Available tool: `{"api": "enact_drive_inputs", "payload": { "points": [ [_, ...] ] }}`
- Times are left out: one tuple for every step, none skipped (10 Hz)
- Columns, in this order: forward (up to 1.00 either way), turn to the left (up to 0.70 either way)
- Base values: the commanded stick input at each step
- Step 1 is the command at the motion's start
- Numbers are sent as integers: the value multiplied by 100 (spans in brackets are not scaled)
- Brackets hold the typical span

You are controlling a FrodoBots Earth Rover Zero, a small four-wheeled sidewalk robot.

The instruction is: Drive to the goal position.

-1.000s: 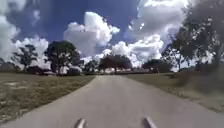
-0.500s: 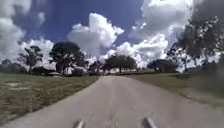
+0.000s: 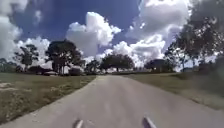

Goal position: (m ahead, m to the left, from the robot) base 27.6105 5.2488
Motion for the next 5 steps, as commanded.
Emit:
{"api": "enact_drive_inputs", "payload": {
  "points": [
    [70,0],
    [70,0],
    [70,0],
    [70,24],
    [70,28]
  ]
}}
